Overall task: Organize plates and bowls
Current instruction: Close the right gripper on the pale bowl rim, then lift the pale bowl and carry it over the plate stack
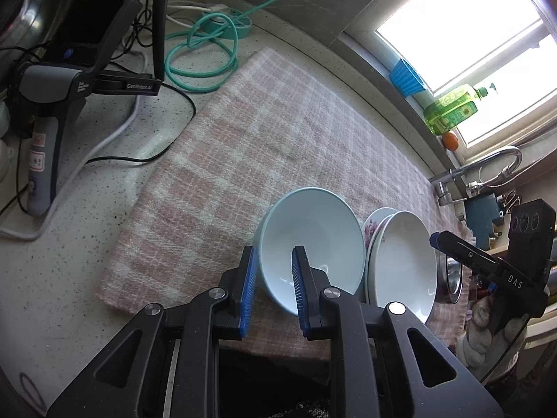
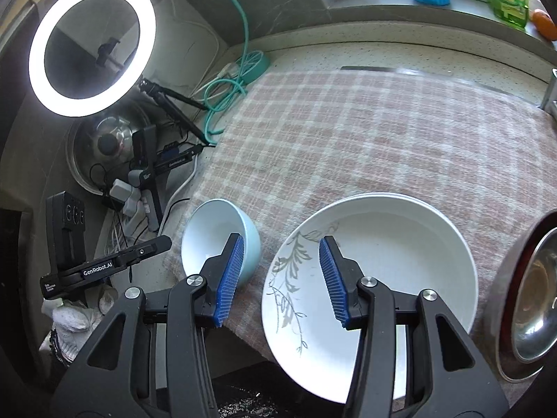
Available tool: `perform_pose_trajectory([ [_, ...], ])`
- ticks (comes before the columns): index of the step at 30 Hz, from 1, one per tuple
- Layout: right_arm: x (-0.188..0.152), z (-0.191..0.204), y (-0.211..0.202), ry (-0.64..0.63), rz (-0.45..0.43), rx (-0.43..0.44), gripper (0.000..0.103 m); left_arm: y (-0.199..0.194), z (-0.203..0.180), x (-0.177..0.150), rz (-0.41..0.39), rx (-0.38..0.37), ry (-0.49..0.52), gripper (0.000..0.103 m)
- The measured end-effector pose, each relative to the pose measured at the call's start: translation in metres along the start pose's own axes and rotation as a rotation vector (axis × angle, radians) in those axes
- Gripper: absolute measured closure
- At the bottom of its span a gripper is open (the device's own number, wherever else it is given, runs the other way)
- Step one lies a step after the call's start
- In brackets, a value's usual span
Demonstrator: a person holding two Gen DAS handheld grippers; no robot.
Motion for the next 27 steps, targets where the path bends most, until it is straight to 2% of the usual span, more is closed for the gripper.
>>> perform_pose_trajectory([
  [6, -0.008, 0.013, 0.043, -0.056, 0.076, -0.016, 0.056, 0.007, -0.001, -0.006, 0.016, -0.004, 0.009, 0.084],
  [21, -0.013, 0.02, 0.084, -0.098, 0.149, -0.033, 0.081, 0.014, 0.0, -0.007, 0.018, 0.006, 0.024, 0.085],
  [27, -0.014, 0.019, 0.09, -0.104, 0.167, -0.042, 0.088, 0.018, -0.004, -0.009, 0.022, 0.008, 0.042, 0.084],
])
Point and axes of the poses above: each gripper's, at about its wrist camera, not at the fingertips, and y roughly the way its jaws point, z to its left, x to its top, the point moved 8 cm from there along y, roughly the way its jaws point, and after that the axes turned 9 degrees about x, right-handed, at the moved point
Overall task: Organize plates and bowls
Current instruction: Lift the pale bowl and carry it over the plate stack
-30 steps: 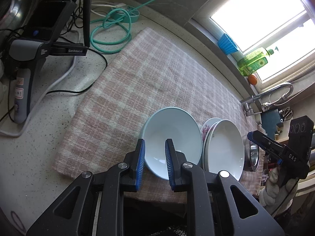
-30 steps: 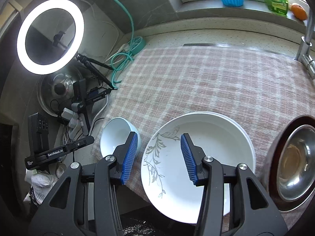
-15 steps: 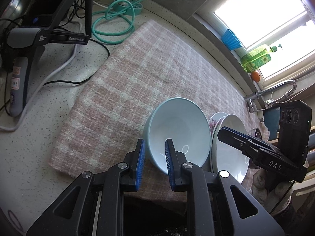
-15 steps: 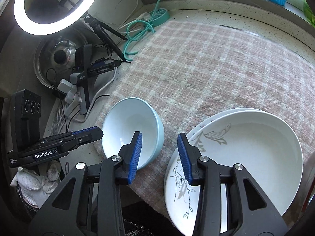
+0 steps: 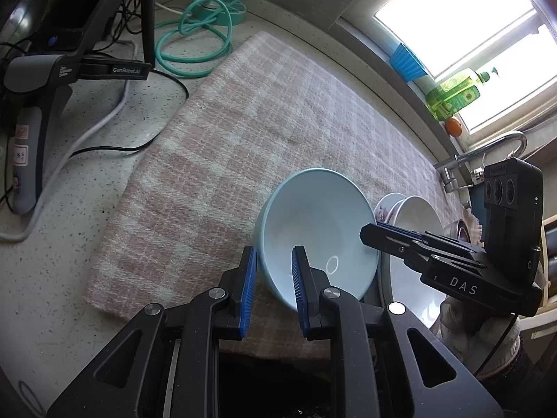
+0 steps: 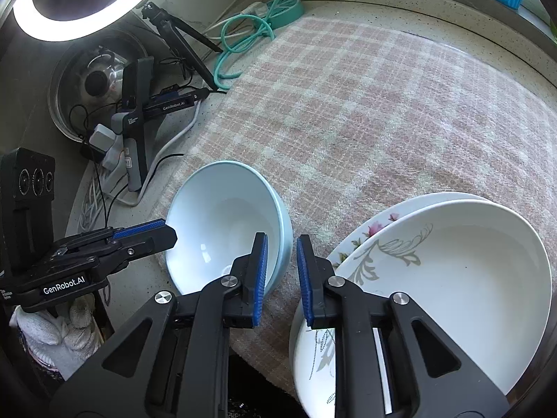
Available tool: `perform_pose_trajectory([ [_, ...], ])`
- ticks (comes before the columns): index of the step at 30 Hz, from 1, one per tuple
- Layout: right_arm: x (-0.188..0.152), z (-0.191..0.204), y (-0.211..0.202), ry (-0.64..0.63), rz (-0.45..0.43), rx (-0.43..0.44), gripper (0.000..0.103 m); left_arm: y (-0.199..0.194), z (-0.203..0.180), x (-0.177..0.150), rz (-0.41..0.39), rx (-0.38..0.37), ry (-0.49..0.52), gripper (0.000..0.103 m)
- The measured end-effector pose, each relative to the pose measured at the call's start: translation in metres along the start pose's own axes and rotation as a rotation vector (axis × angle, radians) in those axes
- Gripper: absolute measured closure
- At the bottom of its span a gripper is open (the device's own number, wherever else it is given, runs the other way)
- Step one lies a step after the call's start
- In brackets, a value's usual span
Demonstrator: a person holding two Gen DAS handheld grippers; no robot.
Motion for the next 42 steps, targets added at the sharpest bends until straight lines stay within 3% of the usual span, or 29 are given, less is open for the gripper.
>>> perform_pose_trajectory([
  [9, -0.001, -0.001, -0.005, 0.016, -0.015, 0.001, 0.092, -0.003, -0.006, 0.001, -0.007, -0.002, 0.006, 0.085],
  [20, 0.001, 0.0, -0.044, 0.042, -0.084, 0.027, 0.092, -0.029, -0.031, 0.015, -0.06, -0.044, 0.034, 0.085],
  [33, 0.002, -0.035, -0.132, 0.1, -0.259, -0.029, 0.092, -0.041, -0.113, 0.029, -0.088, -0.144, 0.175, 0.085],
  [42, -0.019, -0.078, -0.182, 0.193, -0.341, -0.086, 0.092, -0.03, -0.176, 0.026, -0.062, -0.208, 0.296, 0.085],
])
Point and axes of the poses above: each gripper's, at about its wrist camera, not at the fingertips, and y roughly the way its jaws point, z to its left, x to its top, the point moved 8 cm from there along y, roughly the way its jaws point, and after that the axes turned 9 degrees about x, right-handed, at the moved point
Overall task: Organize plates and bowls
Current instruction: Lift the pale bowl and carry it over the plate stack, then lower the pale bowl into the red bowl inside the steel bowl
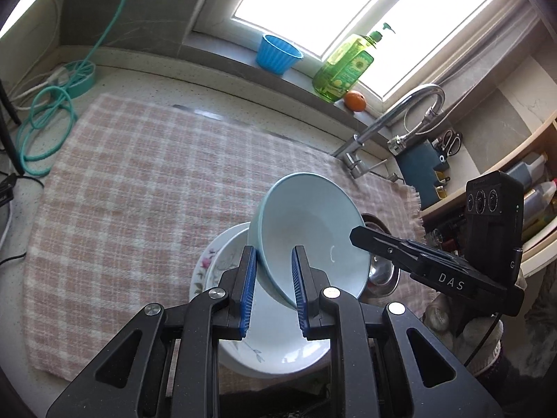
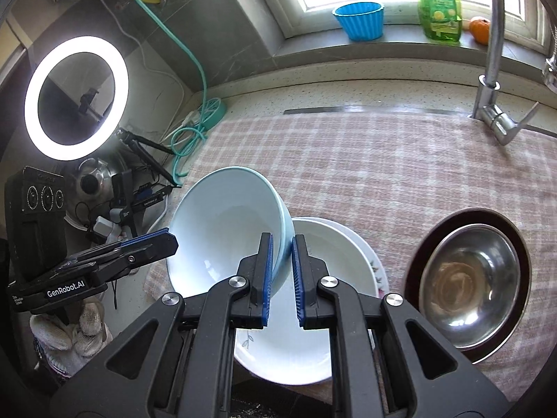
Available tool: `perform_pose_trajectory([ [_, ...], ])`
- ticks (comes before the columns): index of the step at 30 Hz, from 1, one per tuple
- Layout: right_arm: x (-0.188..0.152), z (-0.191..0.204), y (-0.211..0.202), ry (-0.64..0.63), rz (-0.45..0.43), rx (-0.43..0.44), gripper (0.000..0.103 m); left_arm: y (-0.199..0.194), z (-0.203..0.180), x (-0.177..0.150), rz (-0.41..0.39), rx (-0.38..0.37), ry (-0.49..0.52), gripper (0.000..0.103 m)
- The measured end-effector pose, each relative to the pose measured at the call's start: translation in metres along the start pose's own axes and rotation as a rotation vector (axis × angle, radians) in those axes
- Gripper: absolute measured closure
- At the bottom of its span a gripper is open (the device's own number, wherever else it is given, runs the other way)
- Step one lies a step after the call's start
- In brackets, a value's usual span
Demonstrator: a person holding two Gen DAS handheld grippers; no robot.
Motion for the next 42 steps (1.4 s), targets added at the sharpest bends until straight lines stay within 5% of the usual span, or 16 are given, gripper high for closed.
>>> perform_pose_trajectory([
  [20, -0.021, -0.118, -0.09, 0.207, -0.122, -0.115, 0.092, 0.062, -0.125, 0.009, 0.089, -0.098, 0.216, 0.085],
  [42, -0.049, -0.175, -0.094, 0.29, -0.09, -0.176, 0.092, 0.109, -0.158, -0.014, 0.224, -0.094, 0.282, 0.085],
])
Point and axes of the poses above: each gripper's, at about its wrist camera, not at the fingertips, and y roughly the way its jaws point, z to its left, x to its top, the point moved 8 cm from there along y, roughly the way its jaws point, and after that the axes turned 9 degrees about x, right-handed, at the moved point
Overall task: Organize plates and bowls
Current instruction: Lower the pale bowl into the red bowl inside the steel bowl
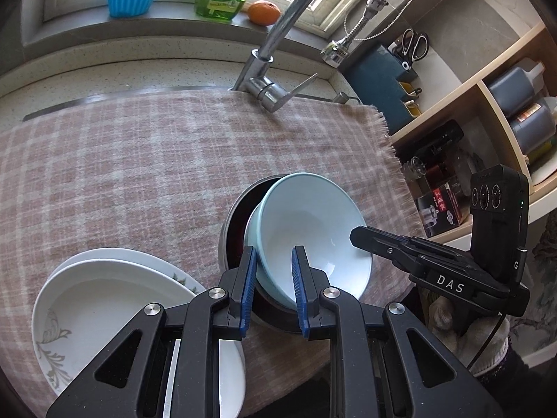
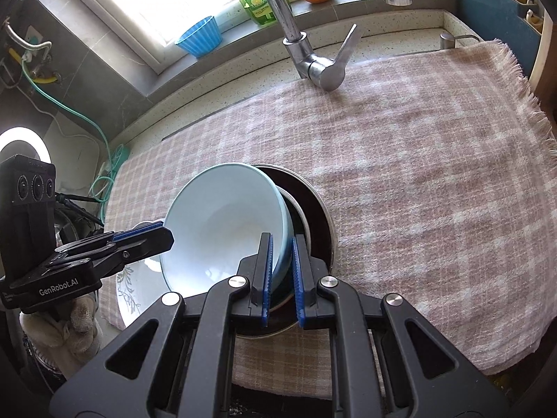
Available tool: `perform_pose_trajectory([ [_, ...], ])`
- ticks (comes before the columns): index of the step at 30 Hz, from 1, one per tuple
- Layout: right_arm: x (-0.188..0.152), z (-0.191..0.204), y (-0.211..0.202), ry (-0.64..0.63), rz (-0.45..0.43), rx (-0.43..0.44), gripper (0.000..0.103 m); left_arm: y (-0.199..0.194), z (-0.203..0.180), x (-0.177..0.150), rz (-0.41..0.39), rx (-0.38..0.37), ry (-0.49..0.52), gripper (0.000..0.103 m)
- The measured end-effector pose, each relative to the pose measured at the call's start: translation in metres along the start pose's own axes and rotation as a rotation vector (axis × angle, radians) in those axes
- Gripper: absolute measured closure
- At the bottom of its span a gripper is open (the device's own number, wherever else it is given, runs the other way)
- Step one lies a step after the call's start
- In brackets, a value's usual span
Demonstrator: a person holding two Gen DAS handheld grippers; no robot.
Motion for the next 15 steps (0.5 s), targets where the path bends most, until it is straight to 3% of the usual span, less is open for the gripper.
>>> perform_pose_trajectory([
  [15, -0.005, -0.008, 0.004, 0.009, 0.016, -0.008, 0.092, 0.012, -0.002, -0.005, 0.027, 0.013, 0.007, 0.085],
])
Point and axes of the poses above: each gripper's, at about its wrist camera, not at the fingertips, and y roughly the way its jaws point, z to its left, x to its top, the point moved 8 cm from there along y, roughly the way its jaws point, and after that the axes turned 9 degrees about x, right-handed, at the moved point
